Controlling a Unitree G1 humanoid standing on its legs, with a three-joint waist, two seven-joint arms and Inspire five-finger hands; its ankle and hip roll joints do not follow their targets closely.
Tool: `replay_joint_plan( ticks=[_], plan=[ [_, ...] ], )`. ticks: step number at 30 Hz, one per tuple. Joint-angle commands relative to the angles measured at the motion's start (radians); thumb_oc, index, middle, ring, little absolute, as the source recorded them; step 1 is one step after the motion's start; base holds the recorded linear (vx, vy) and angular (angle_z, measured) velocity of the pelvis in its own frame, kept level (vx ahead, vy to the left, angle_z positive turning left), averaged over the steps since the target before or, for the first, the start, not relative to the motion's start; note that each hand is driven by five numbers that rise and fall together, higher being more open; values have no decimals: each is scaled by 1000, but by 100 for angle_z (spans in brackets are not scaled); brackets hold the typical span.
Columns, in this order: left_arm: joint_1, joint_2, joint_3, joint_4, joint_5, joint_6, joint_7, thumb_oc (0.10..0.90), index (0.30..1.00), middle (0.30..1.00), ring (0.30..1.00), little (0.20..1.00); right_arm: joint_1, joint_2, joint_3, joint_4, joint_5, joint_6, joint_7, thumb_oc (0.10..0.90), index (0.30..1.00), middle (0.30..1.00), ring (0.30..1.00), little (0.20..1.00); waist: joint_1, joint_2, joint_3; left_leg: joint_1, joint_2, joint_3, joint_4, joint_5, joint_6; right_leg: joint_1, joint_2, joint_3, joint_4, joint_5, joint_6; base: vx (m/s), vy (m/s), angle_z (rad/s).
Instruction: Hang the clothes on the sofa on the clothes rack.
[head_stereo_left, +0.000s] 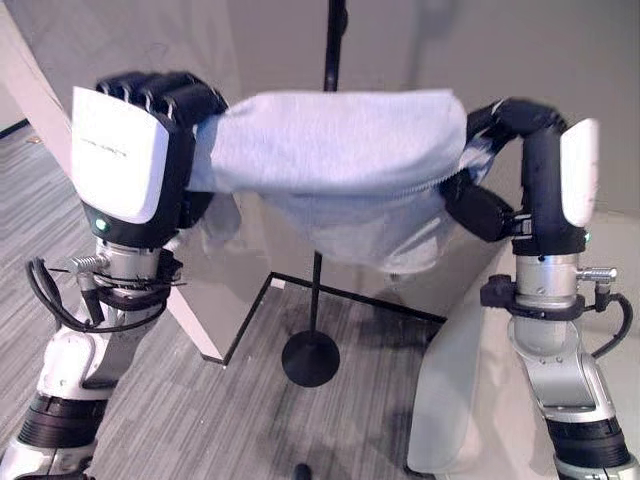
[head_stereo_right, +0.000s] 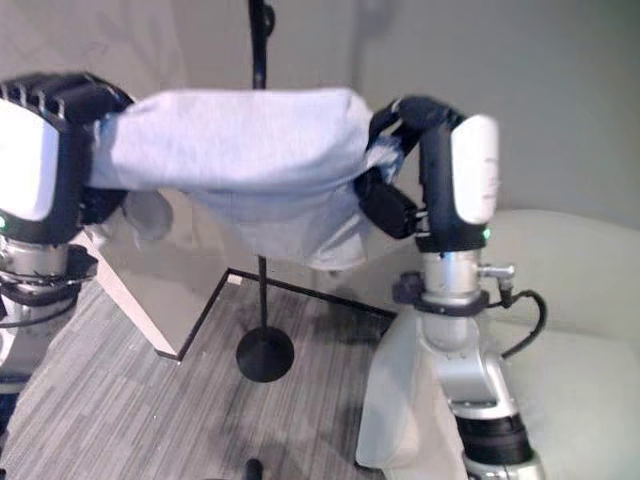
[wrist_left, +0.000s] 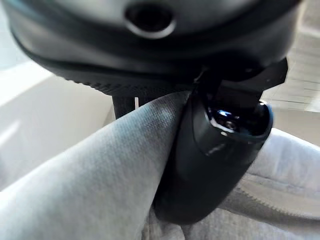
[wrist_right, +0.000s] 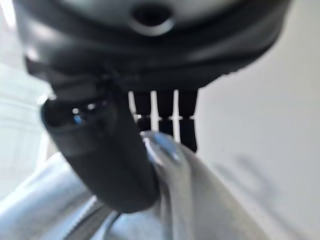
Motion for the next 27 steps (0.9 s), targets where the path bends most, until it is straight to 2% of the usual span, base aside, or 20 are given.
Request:
replay_joint_plan(
  ticks=[1,3,5,6,7,10,13,15,18,23,27],
  plan=[
    [-64,69,225,71,-15,172,126,400,300,300,300,300,-56,-95,-188,78,-7,101,-166,400,300,300,300,300,-16,1,-120,-2,23,-3,1,-131,-114,-50,62,-24,-103,113,-45,68,-34,-7],
    [-121,105,187,103,-20,174,132,400,300,300,300,300,-114,-142,-164,102,-8,96,-184,400,300,300,300,300,-27,-1,-117,0,23,-11,1,-133,-127,-86,99,-27,-242,106,-54,88,-101,-2],
    [-158,135,160,164,-26,193,125,400,300,300,300,300,-165,-169,-140,129,-20,109,-196,400,300,300,300,300,-25,-8,-127,10,37,-5,1,-149,-140,-40,113,-46,-414,97,-48,107,-127,-2],
    [-163,136,157,169,-27,193,126,400,300,300,300,300,-169,-169,-138,132,-20,109,-197,400,300,300,300,300,-25,-7,-125,8,38,-3,1,-144,-141,-34,116,-49,-429,108,-52,109,-133,-9],
    [-183,147,131,195,-38,180,112,400,300,300,300,300,-186,-200,-132,153,-27,118,-193,400,300,300,300,300,-28,-16,-138,9,45,-8,1,-144,-148,2,142,-15,-491,118,-50,48,-72,-3],
    [-214,167,78,264,-60,174,100,400,300,300,300,300,-228,-235,-80,207,0,110,-177,400,300,300,300,300,-16,-20,-165,0,53,2,1,-143,-153,40,151,-3,-573,140,-49,80,-68,11],
    [-246,184,13,347,-85,178,70,400,300,300,300,300,-258,-266,-5,279,32,112,-140,400,300,300,300,300,-10,-23,-187,-5,63,1,1,-141,-159,69,168,9,-621,143,-55,75,-40,-10],
    [-287,214,-63,472,-106,189,46,400,300,300,300,300,-291,-284,75,368,88,96,-97,400,300,300,300,300,-8,-26,-202,-5,71,2,1,-141,-169,95,178,12,-657,143,-60,61,-59,-12],
    [-318,243,-110,568,-122,206,36,400,300,300,300,300,-316,-302,120,425,115,89,-75,400,300,300,300,300,-7,-29,-205,-3,77,1,1,-143,-174,105,183,13,-672,143,-62,34,-36,-7],
    [-350,313,-166,721,-150,246,25,400,300,300,300,300,-379,-345,203,547,177,80,-45,400,300,300,300,300,-4,-31,-210,-10,85,-1,1,-141,-184,104,191,15,-679,136,-63,12,-14,-5],
    [-353,346,-185,771,-152,258,19,400,300,300,300,300,-409,-366,225,586,181,81,-47,400,300,300,300,300,-1,-34,-209,-15,89,-1,1,-140,-186,102,192,16,-679,134,-64,7,0,1]
  ],
)
